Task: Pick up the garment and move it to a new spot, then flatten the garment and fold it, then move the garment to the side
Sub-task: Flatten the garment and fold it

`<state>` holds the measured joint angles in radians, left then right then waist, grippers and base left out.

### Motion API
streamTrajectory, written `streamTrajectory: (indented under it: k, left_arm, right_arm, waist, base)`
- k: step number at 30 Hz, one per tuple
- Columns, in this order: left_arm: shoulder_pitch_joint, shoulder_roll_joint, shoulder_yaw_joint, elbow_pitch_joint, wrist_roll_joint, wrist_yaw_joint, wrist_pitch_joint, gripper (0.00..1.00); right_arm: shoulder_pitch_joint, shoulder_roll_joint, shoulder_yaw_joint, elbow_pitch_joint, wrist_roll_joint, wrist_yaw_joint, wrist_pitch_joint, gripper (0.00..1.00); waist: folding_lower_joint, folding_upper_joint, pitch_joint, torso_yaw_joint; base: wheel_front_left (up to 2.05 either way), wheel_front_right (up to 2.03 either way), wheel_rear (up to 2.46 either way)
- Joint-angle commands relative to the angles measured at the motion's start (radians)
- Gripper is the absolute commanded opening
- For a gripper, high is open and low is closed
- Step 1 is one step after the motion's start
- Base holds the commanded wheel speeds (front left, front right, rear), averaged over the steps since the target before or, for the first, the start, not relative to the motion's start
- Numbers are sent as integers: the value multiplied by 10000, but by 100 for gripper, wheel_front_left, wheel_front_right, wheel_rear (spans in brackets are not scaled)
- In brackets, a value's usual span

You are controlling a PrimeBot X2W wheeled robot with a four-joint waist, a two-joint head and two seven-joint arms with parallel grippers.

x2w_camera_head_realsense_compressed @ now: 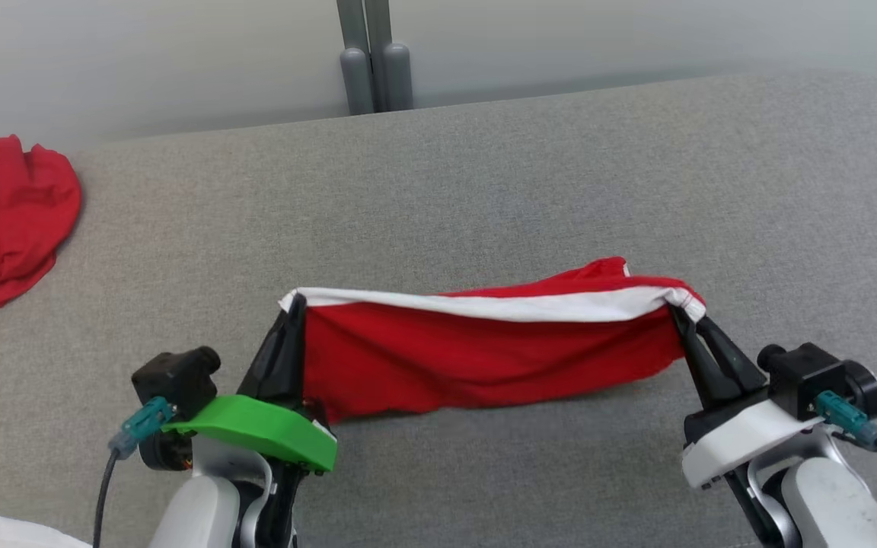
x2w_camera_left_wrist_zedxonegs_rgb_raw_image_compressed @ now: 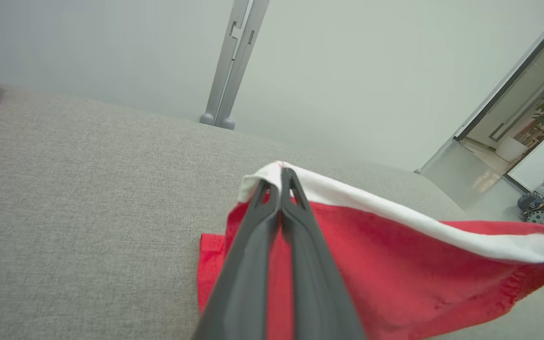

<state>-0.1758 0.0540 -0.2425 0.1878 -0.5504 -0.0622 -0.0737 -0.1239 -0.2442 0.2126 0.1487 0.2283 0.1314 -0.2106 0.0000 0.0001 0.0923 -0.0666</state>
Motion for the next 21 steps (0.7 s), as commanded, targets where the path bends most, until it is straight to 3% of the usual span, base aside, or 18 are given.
streamTrajectory:
  k: [1,11,21]
  left_arm:
    - [-64,74,70,-301,71,-44,-219,0]
    - [42,359,443,-2985,348,204,-880,0]
    - [-859,1166,946,-5792,633,553,42,0]
  right_arm:
    - [-167,-144,-44,-424,-69,-14,105,0]
    - [-480,-651,-301,-3886,106,-14,1245,0]
    - [-950,-1145,-571,-5886,36,-14,2342,0]
  waist:
    - [0,-1,-158,42]
    - [0,-1,-875,74]
    - [0,-1,-1123,81]
  base:
    - [0,0,0]
    - [0,0,0]
    - [0,0,0]
